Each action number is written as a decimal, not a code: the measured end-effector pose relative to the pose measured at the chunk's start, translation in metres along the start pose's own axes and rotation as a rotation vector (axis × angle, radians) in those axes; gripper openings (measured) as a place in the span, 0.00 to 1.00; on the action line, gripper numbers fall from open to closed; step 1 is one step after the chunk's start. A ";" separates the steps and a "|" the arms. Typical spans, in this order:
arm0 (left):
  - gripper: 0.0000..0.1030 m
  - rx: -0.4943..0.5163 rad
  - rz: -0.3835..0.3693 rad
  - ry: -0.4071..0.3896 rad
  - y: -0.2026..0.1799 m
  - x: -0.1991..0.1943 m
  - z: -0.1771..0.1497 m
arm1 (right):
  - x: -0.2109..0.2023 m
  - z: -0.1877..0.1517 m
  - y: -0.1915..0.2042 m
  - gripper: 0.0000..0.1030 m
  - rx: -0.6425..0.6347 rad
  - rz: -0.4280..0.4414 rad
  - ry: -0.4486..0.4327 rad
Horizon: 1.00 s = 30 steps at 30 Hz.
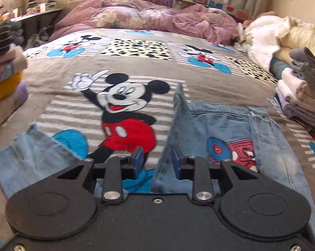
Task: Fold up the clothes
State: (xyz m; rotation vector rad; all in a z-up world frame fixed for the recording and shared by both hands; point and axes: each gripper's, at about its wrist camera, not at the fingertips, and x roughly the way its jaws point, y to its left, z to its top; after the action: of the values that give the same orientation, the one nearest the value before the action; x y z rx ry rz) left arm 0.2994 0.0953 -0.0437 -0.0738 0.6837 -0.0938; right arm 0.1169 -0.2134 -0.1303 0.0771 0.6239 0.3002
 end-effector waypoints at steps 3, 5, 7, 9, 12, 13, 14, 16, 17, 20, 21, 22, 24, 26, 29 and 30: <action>0.27 0.047 -0.017 0.030 -0.016 0.041 0.015 | 0.000 0.000 -0.001 1.00 0.001 0.001 -0.002; 0.27 0.027 0.082 0.082 -0.007 0.076 0.025 | 0.001 0.000 -0.001 1.00 -0.001 0.001 -0.003; 0.35 -0.073 0.135 0.123 0.011 0.098 0.037 | 0.001 0.000 -0.001 1.00 -0.003 0.001 -0.004; 0.34 -0.074 0.107 0.075 0.006 0.095 0.051 | 0.001 0.000 0.000 1.00 -0.005 0.000 -0.005; 0.34 0.005 0.036 -0.028 -0.019 0.088 0.067 | 0.002 -0.001 0.000 1.00 -0.007 0.000 -0.007; 0.34 0.009 0.008 -0.036 -0.024 0.092 0.070 | 0.002 -0.001 0.000 1.00 -0.008 0.000 -0.008; 0.33 0.017 -0.002 -0.009 -0.026 0.105 0.069 | 0.003 -0.001 0.000 1.00 -0.009 -0.001 -0.008; 0.31 0.016 0.089 0.096 -0.022 0.140 0.063 | 0.003 -0.001 0.001 1.00 -0.011 -0.001 -0.010; 0.31 -0.059 0.080 0.090 -0.013 0.141 0.067 | 0.003 -0.001 0.001 1.00 -0.011 -0.001 -0.010; 0.20 -0.185 0.034 0.019 -0.001 0.132 0.078 | 0.003 -0.001 0.000 1.00 -0.008 0.003 -0.012; 0.20 -0.182 0.012 -0.021 -0.003 0.124 0.082 | 0.003 -0.001 0.000 1.00 -0.009 0.004 -0.012; 0.20 -0.180 0.008 -0.012 -0.004 0.125 0.082 | 0.004 -0.001 -0.001 1.00 -0.010 0.004 -0.013; 0.22 -0.142 0.049 0.083 -0.002 0.148 0.073 | 0.004 -0.001 -0.001 1.00 -0.009 0.006 -0.014; 0.11 -0.189 0.077 0.095 0.002 0.147 0.073 | 0.004 -0.001 -0.002 1.00 -0.009 0.008 -0.014; 0.19 -0.240 0.021 -0.065 0.001 0.104 0.074 | 0.005 -0.001 -0.002 1.00 -0.009 0.007 -0.013; 0.26 -0.248 0.038 -0.065 0.001 0.100 0.070 | 0.005 -0.001 -0.002 1.00 -0.010 0.006 -0.013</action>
State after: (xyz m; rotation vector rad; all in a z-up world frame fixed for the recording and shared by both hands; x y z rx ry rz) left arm 0.4208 0.0879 -0.0518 -0.3001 0.6287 0.0306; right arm 0.1206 -0.2138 -0.1341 0.0713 0.6095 0.3085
